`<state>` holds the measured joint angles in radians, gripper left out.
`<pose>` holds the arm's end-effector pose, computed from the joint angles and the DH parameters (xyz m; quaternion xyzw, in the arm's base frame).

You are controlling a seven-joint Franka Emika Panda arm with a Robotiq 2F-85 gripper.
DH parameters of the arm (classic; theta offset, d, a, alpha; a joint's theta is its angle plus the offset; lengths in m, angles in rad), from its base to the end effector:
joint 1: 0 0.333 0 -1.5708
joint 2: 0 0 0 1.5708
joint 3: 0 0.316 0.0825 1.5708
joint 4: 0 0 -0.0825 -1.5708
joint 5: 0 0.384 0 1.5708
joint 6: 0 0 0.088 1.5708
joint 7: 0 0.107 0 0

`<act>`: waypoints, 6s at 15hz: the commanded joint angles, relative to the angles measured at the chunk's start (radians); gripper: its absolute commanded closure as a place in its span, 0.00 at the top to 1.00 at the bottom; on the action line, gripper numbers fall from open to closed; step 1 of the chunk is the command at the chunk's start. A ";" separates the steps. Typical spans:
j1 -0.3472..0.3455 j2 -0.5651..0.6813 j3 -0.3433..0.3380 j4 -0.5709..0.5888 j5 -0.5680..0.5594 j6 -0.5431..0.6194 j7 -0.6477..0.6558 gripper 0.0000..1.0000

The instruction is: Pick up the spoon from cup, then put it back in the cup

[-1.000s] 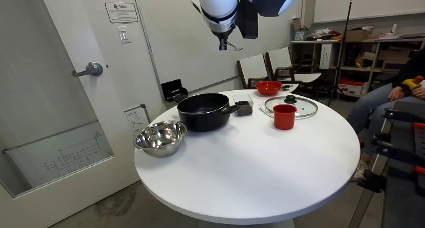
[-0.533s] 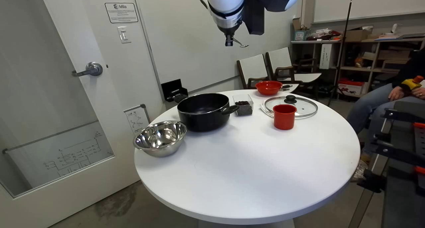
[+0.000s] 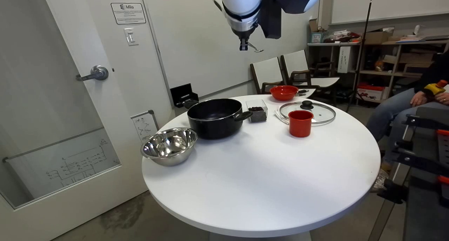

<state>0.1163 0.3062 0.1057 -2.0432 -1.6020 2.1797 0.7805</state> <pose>0.5948 0.0938 0.3054 0.8023 0.2462 0.2141 0.4998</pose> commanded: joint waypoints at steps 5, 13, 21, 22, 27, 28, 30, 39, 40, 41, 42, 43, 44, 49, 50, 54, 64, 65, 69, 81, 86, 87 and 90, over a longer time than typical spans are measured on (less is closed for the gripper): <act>-0.009 0.036 0.003 0.012 -0.084 0.056 0.090 0.01; -0.054 0.088 -0.008 0.052 -0.136 0.153 0.176 0.01; -0.068 0.167 -0.005 0.092 -0.166 0.217 0.195 0.01; -0.067 0.178 -0.004 0.095 -0.166 0.218 0.192 0.01; -0.064 0.216 0.004 0.102 -0.153 0.219 0.185 0.01; -0.064 0.222 0.004 0.103 -0.150 0.217 0.183 0.01; -0.065 0.231 0.006 0.104 -0.153 0.220 0.193 0.01; -0.067 0.274 0.009 0.110 -0.145 0.219 0.203 0.01; -0.067 0.280 0.009 0.111 -0.145 0.220 0.207 0.01; -0.067 0.284 0.009 0.112 -0.147 0.219 0.211 0.01; -0.067 0.288 0.009 0.114 -0.148 0.219 0.217 0.01; -0.067 0.293 0.009 0.116 -0.151 0.220 0.224 0.01; -0.067 0.297 0.009 0.118 -0.153 0.221 0.230 0.01; -0.069 0.322 0.008 0.133 -0.159 0.236 0.253 0.01; -0.069 0.328 0.007 0.138 -0.161 0.239 0.254 0.01; -0.072 0.352 0.004 0.157 -0.161 0.245 0.255 0.01; -0.113 0.397 -0.012 0.191 -0.236 0.298 0.349 0.01; -0.115 0.397 -0.014 0.193 -0.261 0.298 0.374 0.01; -0.139 0.396 -0.006 0.200 -0.319 0.321 0.447 0.01; -0.218 0.394 0.002 0.236 -0.399 0.470 0.660 0.01; -0.245 0.397 0.002 0.245 -0.426 0.504 0.725 0.01; -0.250 0.397 0.003 0.246 -0.431 0.511 0.741 0.01; -0.268 0.396 0.009 0.251 -0.455 0.546 0.808 0.01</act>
<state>-0.1260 0.6909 0.1016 -1.8184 -2.0074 2.6786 1.5112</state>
